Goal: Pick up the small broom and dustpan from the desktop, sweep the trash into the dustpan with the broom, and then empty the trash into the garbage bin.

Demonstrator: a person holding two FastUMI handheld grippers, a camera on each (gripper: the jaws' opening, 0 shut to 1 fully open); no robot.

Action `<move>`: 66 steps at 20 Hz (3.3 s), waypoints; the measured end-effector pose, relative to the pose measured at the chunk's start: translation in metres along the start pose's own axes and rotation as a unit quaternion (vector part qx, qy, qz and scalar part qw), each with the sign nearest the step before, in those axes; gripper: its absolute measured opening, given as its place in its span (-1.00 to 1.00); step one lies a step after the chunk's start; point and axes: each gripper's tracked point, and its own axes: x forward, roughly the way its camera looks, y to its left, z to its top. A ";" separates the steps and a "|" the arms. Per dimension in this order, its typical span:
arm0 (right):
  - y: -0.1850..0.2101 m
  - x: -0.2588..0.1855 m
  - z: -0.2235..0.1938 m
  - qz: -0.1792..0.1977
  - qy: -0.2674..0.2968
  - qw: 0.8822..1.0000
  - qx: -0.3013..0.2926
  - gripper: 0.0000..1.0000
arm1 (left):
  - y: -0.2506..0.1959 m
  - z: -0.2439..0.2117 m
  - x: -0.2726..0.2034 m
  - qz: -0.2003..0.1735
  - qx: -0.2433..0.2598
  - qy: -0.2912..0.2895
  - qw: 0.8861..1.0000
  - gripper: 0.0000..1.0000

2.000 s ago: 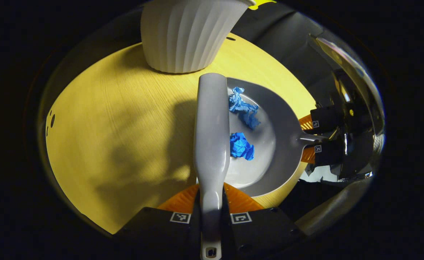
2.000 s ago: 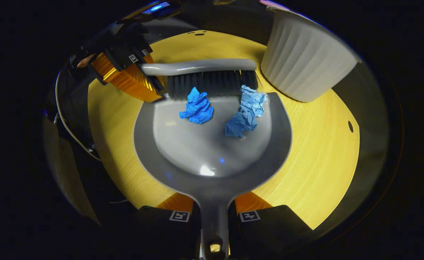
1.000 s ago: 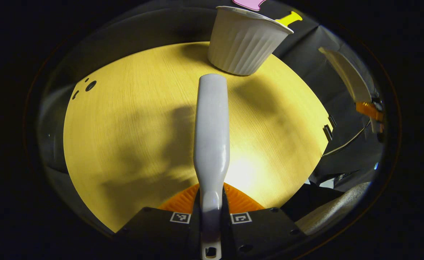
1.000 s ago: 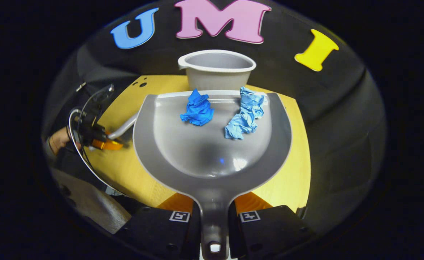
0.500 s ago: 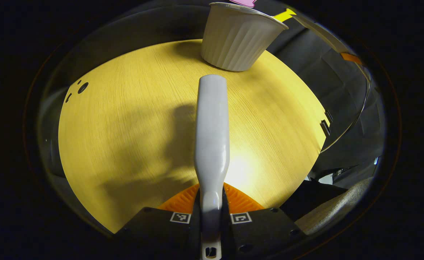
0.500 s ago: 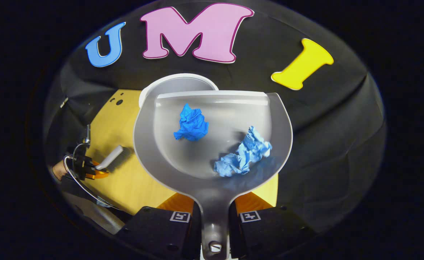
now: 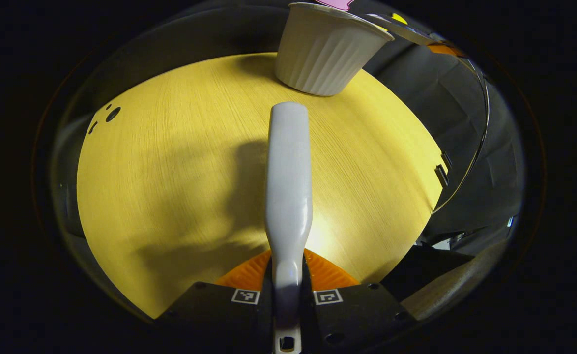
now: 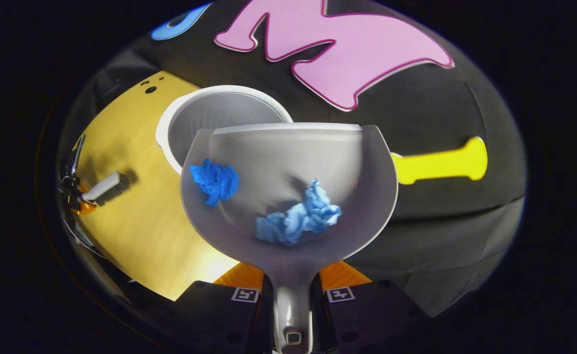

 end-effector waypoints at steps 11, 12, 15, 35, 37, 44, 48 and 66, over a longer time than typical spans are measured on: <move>-0.024 0.005 0.046 -0.111 0.041 0.958 -0.261 -0.31 | -0.001 -0.002 0.003 -0.002 -0.005 0.003 1.000 -0.49; -0.025 0.006 0.048 -0.115 0.042 0.955 -0.269 -0.31 | -0.001 -0.001 0.002 -0.003 -0.006 0.003 1.000 -0.49; -0.022 0.007 0.053 -0.113 0.043 0.954 -0.275 -0.31 | -0.001 -0.001 0.002 -0.005 -0.005 0.003 1.000 -0.49; 0.033 -0.021 -0.006 0.092 -0.125 0.972 0.176 -0.31 | 0.001 -0.001 0.005 0.026 -0.009 -0.004 1.000 -0.49; 0.047 -0.038 -0.024 0.099 -0.135 0.968 0.186 -0.31 | 0.000 -0.001 0.006 0.031 -0.012 -0.005 0.999 -0.49; 0.162 -0.067 -0.108 0.178 -0.095 0.961 0.190 -0.31 | 0.000 -0.002 0.007 0.048 -0.021 -0.006 0.999 -0.49; 0.232 -0.050 -0.146 0.213 -0.050 0.958 0.186 -0.31 | 0.000 -0.002 0.006 0.056 -0.025 -0.006 0.998 -0.49; 0.353 0.075 -0.178 0.225 0.050 0.955 0.188 -0.30 | 0.000 -0.005 0.005 0.096 -0.040 0.012 0.994 -0.48</move>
